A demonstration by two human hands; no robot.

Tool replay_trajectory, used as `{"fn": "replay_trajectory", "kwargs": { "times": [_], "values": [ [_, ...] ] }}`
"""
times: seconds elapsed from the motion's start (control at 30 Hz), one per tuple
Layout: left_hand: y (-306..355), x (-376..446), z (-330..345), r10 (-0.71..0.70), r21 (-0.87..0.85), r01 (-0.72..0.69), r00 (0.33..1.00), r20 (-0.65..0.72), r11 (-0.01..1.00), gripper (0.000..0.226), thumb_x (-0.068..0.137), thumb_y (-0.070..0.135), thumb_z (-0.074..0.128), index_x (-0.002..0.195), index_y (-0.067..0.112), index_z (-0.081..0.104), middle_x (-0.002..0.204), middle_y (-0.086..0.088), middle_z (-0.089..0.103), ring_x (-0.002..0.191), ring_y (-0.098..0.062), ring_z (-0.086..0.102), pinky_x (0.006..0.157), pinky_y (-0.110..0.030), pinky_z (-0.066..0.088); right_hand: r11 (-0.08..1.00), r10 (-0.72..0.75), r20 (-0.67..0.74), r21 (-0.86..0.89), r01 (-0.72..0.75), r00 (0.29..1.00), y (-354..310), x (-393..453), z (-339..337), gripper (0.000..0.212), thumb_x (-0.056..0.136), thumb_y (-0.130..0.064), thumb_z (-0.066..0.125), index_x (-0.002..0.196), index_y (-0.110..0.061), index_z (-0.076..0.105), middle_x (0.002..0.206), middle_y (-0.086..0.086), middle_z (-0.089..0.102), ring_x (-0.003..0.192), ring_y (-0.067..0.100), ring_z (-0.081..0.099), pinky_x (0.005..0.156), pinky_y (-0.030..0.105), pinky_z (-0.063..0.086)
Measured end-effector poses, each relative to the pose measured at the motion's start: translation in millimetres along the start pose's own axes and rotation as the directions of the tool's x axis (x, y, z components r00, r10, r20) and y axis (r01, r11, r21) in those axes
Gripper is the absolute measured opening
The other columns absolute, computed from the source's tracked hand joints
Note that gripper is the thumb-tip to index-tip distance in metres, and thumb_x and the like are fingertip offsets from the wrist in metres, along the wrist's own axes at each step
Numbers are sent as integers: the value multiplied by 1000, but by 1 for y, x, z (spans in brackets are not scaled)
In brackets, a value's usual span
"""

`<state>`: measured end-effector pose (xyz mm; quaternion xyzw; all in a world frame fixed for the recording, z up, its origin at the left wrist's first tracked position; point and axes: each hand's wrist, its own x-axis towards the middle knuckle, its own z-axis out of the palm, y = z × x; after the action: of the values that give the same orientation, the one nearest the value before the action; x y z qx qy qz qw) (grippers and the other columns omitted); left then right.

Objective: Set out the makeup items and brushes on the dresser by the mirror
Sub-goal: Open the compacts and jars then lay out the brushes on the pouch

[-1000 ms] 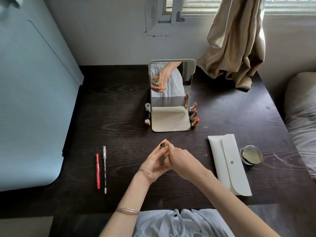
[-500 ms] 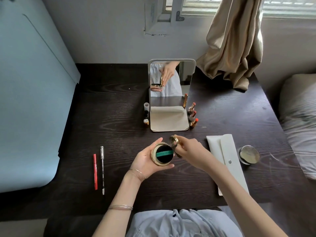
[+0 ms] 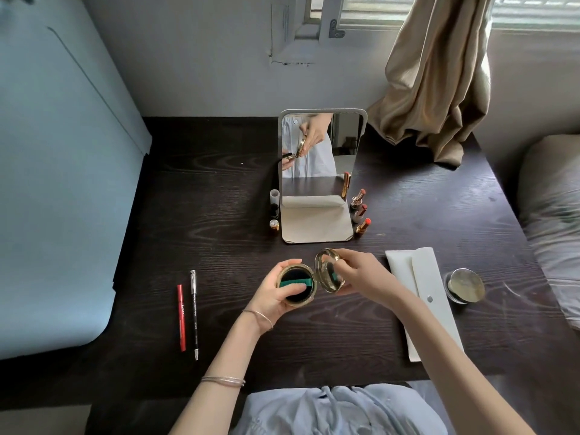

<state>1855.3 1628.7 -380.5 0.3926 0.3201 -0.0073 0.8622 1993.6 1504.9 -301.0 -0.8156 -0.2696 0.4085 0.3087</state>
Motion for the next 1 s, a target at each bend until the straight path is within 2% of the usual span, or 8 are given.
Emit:
{"fn": "replay_trajectory", "kwargs": {
  "times": [0.1,0.17,0.27,0.53,0.67,0.73,0.83,1.0],
  "values": [
    [1,1,-4,-31,-12,31,1000,6,999,45,83,-11,56,119,15,55,109,-9,62,103,-26,60,78,-43,55,1000,25,23,15,-26,999,1,4,1,31,99,-28,43,121,-12,58,80,-4,60,67,2,60,51,7,45],
    [3,1,-6,-62,-11,62,998,16,998,41,85,-4,58,121,13,54,109,-9,62,103,-25,60,78,-42,56,999,35,47,13,-35,998,1,7,0,33,99,-29,43,122,-12,57,82,-4,61,69,5,64,57,13,51],
    [6,2,-10,-80,120,76,996,28,990,31,86,0,59,115,11,59,105,-8,65,97,-20,63,73,-35,57,999,32,92,8,-33,995,0,13,-3,33,98,-26,40,124,-12,56,103,7,63,85,19,68,71,29,59],
    [12,4,-20,-85,373,98,995,-53,923,22,80,12,71,99,11,59,94,-5,67,87,-16,66,69,-26,55,991,28,226,-136,4,974,-18,34,4,36,97,-22,37,128,-17,54,115,11,61,98,27,64,75,34,59],
    [17,0,-35,-109,458,87,994,21,885,31,81,11,70,109,16,58,107,-4,68,103,-17,64,89,-36,53,970,-2,302,-231,75,953,-30,50,15,40,98,-25,36,137,-23,46,124,7,58,93,25,67,75,33,58],
    [19,-5,-45,-81,418,64,996,22,906,37,83,6,67,116,18,56,112,-5,66,107,-16,62,91,-34,52,979,-29,303,-183,88,952,-35,60,21,39,99,-24,34,136,-25,48,123,8,59,90,25,67,74,33,58],
    [23,-16,-58,-55,245,61,998,-32,968,36,84,-1,62,116,12,54,103,-7,68,96,-16,66,80,-27,54,998,-52,277,-25,61,959,-44,72,32,36,101,-24,34,132,-20,51,121,2,54,92,20,64,69,27,58],
    [24,-22,-67,-12,122,42,970,-242,992,39,81,0,65,117,11,54,103,-13,70,98,-23,67,87,-33,52,997,-42,214,79,26,976,-52,86,57,43,99,-31,43,139,-17,43,129,6,55,110,21,59,95,40,51]
  ]
}}
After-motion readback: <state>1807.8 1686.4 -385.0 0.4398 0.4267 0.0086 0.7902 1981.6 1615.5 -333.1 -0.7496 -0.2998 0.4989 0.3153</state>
